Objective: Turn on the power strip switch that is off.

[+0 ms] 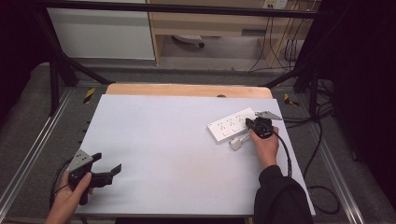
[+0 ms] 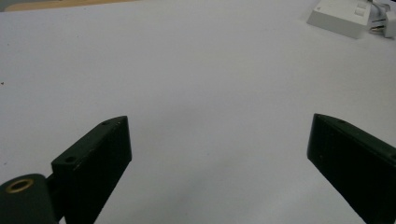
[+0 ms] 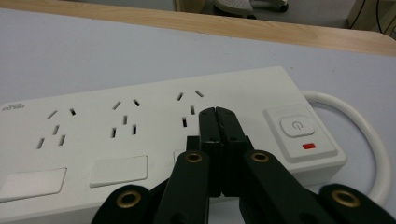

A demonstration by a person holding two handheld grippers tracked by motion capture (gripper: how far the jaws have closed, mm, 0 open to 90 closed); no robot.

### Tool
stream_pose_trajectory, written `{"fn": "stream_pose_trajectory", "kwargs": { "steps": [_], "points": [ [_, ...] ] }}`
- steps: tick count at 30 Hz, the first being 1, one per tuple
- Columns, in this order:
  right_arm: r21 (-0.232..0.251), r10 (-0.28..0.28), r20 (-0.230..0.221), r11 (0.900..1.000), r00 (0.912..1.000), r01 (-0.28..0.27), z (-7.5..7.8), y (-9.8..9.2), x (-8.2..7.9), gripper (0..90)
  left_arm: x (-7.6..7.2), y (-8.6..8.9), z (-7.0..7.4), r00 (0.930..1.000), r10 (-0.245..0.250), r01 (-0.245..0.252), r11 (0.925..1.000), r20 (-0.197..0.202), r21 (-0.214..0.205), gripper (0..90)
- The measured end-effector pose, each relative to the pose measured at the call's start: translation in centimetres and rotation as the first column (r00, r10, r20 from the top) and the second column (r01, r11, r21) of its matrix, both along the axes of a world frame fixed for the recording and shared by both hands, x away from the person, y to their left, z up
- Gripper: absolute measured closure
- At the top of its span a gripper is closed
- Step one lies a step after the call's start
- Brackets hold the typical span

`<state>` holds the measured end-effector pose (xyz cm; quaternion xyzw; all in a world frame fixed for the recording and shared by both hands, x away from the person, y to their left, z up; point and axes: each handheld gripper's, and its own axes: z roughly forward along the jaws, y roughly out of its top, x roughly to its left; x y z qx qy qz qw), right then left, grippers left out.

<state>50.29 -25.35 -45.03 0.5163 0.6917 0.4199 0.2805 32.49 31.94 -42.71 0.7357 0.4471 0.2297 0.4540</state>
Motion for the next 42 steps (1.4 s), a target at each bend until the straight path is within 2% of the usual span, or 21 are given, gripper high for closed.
{"fn": "stream_pose_trajectory", "kwargs": {
  "steps": [4, 23, 26, 42],
  "points": [
    [0.017, 0.005, 0.017, 0.9998, 0.9998, -0.005, -0.31, -0.03, -0.13, 90.0, 0.01, -0.03, -0.03, 1.0000, -0.002, 0.002, 1.0000, -0.002, 0.000, 6.5],
    [0.037, 0.010, 0.025, 0.9993, 0.9996, -0.011, -0.47, -0.22, -0.13, 90.0, 0.01, -0.06, -0.06, 1.0000, -0.004, 0.004, 1.0000, -0.003, 0.003, 6.5],
    [0.027, 0.009, 0.029, 0.9996, 0.9995, -0.009, -0.49, -0.15, -0.14, 90.0, 0.02, -0.05, -0.07, 1.0000, -0.003, 0.003, 1.0000, -0.004, 0.002, 6.5],
    [0.039, 0.004, 0.032, 0.9992, 0.9995, -0.005, -0.58, -0.13, -0.13, 90.0, 0.03, -0.08, -0.09, 1.0000, -0.005, 0.005, 1.0000, -0.005, 0.003, 6.5]
  ]
}}
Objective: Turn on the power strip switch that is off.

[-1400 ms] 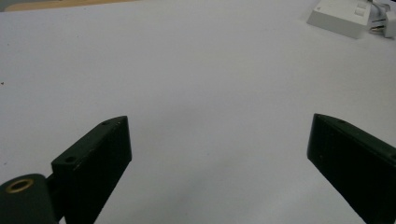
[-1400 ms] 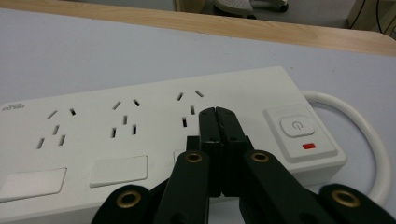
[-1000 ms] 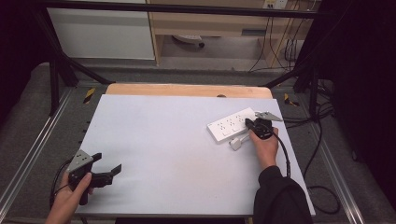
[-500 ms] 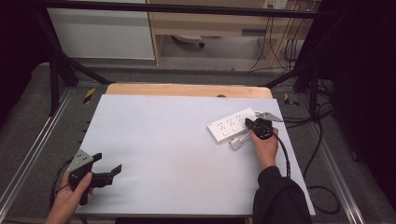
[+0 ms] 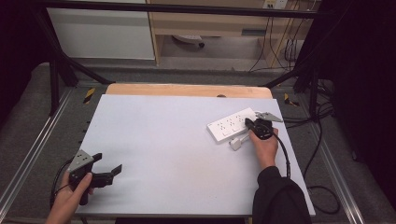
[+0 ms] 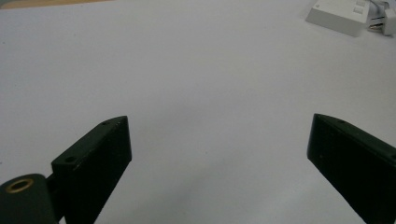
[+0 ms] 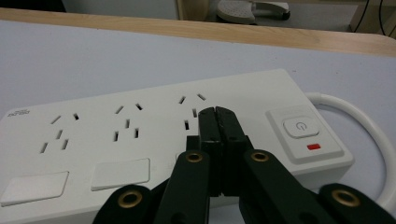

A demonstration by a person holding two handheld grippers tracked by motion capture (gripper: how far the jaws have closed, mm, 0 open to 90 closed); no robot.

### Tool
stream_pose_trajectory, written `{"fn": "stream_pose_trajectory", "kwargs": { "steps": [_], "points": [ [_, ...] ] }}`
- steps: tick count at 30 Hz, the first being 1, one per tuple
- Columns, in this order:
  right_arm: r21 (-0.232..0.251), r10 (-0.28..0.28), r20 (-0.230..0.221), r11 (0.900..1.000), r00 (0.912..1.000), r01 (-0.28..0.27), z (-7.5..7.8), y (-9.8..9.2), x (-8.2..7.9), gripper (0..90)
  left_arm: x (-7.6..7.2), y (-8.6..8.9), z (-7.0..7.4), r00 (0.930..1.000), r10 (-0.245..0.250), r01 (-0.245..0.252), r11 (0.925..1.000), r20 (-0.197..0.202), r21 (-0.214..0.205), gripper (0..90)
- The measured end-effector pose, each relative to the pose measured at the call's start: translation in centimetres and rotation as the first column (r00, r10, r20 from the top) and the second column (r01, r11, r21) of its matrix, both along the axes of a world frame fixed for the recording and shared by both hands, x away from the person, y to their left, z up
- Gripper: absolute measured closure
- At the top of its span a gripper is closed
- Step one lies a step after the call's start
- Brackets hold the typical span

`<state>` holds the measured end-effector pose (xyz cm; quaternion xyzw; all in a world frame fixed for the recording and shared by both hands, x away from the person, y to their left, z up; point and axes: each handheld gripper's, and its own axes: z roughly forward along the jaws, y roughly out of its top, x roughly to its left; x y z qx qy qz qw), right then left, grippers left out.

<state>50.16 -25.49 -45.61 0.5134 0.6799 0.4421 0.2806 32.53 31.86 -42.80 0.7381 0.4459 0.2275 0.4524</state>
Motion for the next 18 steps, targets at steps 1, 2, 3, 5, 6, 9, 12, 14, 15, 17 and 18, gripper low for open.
{"fn": "stream_pose_trajectory", "kwargs": {
  "steps": [1, 2, 3, 5, 6, 9, 12, 14, 15, 17, 18],
  "points": [
    [0.003, -0.001, -0.001, 1.0000, 1.0000, 0.001, -0.01, 0.00, -0.01, 90.0, 0.00, 0.00, 0.00, 1.0000, 0.000, 0.000, 1.0000, 0.000, 0.000, 6.5],
    [0.004, -0.002, -0.001, 1.0000, 1.0000, 0.002, -0.02, -0.02, -0.01, 90.0, 0.00, 0.00, 0.00, 1.0000, 0.000, 0.000, 1.0000, 0.000, 0.000, 6.4],
    [0.003, -0.001, 0.000, 1.0000, 1.0000, 0.001, -0.02, -0.03, 0.00, 90.0, 0.00, 0.00, 0.00, 1.0000, 0.000, 0.000, 1.0000, 0.000, 0.000, 6.5],
    [0.005, -0.001, 0.000, 1.0000, 1.0000, 0.001, -0.03, -0.04, 0.00, 90.0, 0.00, -0.01, 0.00, 1.0000, 0.000, 0.000, 1.0000, 0.000, 0.001, 6.4],
    [0.006, -0.002, -0.001, 1.0000, 1.0000, 0.002, -0.03, -0.05, 0.00, 90.0, -0.01, -0.02, 0.00, 1.0000, -0.001, 0.001, 1.0000, -0.001, 0.000, 6.5],
    [0.010, -0.002, -0.003, 0.9999, 1.0000, 0.002, -0.02, -0.06, 0.00, 90.0, -0.01, -0.01, 0.01, 1.0000, -0.001, 0.001, 1.0000, 0.000, 0.001, 6.5],
    [0.012, -0.002, -0.002, 0.9999, 1.0000, 0.002, -0.04, -0.07, 0.01, 90.0, -0.01, 0.00, 0.00, 1.0000, -0.001, 0.001, 1.0000, 0.000, 0.001, 6.4],
    [0.014, -0.002, -0.003, 0.9999, 1.0000, 0.002, -0.05, -0.09, 0.01, 90.0, -0.01, -0.01, 0.00, 1.0000, -0.001, 0.001, 1.0000, 0.000, 0.001, 6.5],
    [0.013, -0.002, -0.003, 0.9999, 1.0000, 0.002, -0.04, -0.08, 0.01, 90.0, -0.02, -0.02, 0.00, 1.0000, -0.002, 0.002, 1.0000, -0.001, -0.001, 6.5],
    [0.012, -0.001, -0.002, 0.9999, 1.0000, 0.001, -0.04, -0.09, 0.01, 90.0, -0.02, -0.03, 0.00, 1.0000, -0.002, 0.002, 1.0000, -0.002, -0.002, 6.5],
    [0.014, 0.000, -0.003, 0.9999, 1.0000, 0.000, -0.05, -0.10, 0.01, 90.0, -0.02, -0.03, 0.00, 1.0000, -0.002, 0.002, 1.0000, -0.001, -0.001, 6.5]
  ]
}}
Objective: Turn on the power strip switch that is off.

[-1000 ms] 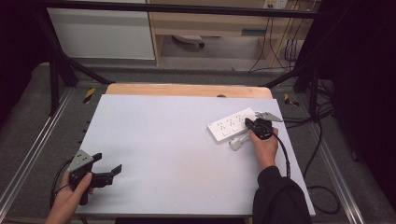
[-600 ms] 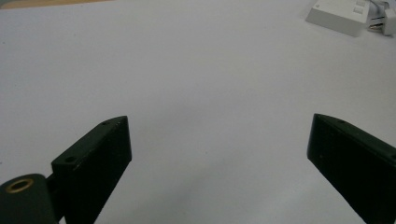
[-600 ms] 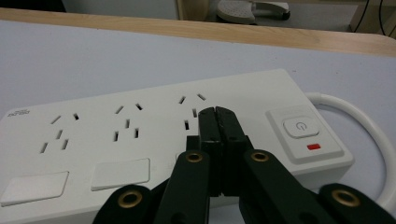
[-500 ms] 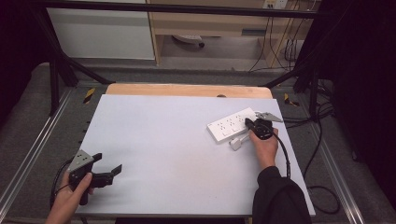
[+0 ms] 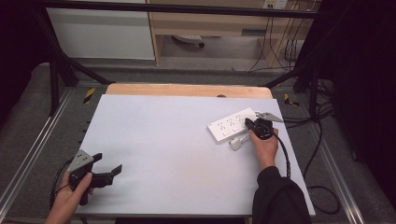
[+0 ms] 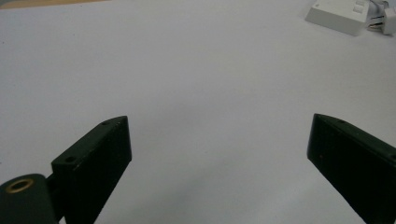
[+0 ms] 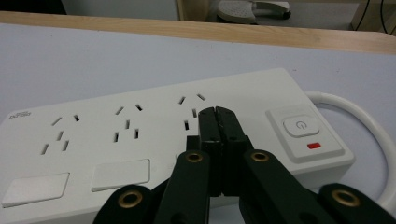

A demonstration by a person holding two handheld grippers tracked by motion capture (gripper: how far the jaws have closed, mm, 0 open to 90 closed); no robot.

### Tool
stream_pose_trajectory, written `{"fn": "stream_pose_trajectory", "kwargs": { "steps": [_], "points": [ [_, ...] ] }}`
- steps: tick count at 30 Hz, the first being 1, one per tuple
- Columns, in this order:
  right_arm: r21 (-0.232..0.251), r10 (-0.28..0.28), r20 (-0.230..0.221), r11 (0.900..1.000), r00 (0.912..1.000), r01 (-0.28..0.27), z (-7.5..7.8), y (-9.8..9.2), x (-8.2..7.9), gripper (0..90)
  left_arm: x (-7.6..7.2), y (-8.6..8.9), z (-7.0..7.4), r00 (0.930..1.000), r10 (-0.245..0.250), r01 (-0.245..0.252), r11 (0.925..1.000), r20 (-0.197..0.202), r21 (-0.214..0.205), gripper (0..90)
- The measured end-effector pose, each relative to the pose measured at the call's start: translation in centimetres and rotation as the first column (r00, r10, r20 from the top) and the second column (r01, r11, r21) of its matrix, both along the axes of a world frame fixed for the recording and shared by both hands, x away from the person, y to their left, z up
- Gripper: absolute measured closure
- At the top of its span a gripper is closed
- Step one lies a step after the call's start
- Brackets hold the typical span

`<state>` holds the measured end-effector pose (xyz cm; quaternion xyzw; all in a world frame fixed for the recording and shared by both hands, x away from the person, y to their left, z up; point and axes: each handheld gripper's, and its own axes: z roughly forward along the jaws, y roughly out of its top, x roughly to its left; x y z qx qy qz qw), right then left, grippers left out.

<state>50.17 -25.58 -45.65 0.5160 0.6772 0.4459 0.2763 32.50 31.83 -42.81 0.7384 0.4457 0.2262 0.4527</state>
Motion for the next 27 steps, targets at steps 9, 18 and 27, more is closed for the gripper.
{"fn": "stream_pose_trajectory", "kwargs": {
  "steps": [9, 18, 27],
  "points": [
    [0.005, -0.008, -0.001, 1.0000, 1.0000, 0.008, -0.05, 0.00, 0.01, 90.0, -0.01, 0.00, 0.01, 1.0000, -0.001, 0.001, 1.0000, 0.000, 0.000, 6.5],
    [-0.009, -0.017, -0.009, 0.9998, 0.9998, 0.017, -0.05, -0.25, 0.09, 90.0, 0.02, -0.01, 0.00, 1.0000, -0.001, 0.001, 1.0000, 0.000, 0.002, 6.5],
    [0.009, -0.025, -0.022, 0.9996, 0.9995, 0.025, 0.03, -0.28, 0.19, 90.0, 0.01, 0.06, 0.00, 1.0000, 0.001, -0.001, 1.0000, 0.001, 0.003, 6.5]
  ]
}}
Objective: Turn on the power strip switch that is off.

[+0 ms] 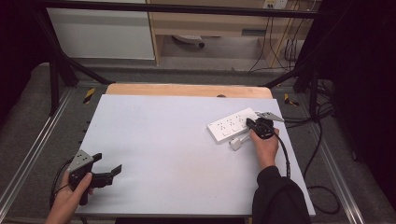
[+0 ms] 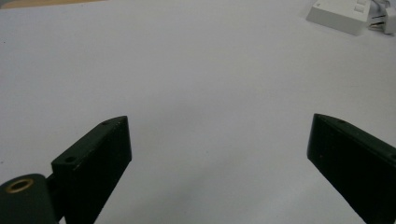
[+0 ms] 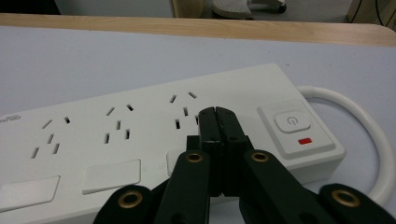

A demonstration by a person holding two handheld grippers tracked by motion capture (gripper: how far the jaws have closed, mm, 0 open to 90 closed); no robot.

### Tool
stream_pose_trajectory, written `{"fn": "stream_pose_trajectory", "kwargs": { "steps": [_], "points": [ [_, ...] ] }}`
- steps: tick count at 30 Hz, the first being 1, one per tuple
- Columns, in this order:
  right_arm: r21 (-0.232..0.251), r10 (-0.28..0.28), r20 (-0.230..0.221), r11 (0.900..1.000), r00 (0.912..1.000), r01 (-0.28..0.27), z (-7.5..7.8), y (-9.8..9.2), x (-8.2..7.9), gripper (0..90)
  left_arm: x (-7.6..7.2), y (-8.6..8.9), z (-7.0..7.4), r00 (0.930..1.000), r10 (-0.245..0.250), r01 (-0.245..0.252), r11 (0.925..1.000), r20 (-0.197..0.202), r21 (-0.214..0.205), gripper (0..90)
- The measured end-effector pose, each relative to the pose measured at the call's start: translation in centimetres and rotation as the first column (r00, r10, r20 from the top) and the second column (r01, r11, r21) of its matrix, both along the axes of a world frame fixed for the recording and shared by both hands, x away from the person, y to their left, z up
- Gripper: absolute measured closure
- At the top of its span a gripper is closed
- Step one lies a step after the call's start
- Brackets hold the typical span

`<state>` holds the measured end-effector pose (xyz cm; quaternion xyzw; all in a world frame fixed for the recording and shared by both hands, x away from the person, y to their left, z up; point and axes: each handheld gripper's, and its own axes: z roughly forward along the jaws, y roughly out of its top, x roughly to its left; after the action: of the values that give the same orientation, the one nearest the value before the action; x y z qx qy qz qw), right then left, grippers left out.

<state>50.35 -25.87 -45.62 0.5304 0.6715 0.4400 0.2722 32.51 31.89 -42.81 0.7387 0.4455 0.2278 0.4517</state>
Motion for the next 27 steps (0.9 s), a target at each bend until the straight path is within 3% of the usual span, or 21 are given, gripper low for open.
{"fn": "stream_pose_trajectory", "kwargs": {
  "steps": [27],
  "points": [
    [-0.004, 0.005, -0.007, 1.0000, 1.0000, -0.005, 0.42, 0.05, -0.14, 90.0, 0.01, 0.01, -0.02, 1.0000, -0.001, 0.001, 1.0000, -0.002, 0.003, 6.5]
  ]
}}
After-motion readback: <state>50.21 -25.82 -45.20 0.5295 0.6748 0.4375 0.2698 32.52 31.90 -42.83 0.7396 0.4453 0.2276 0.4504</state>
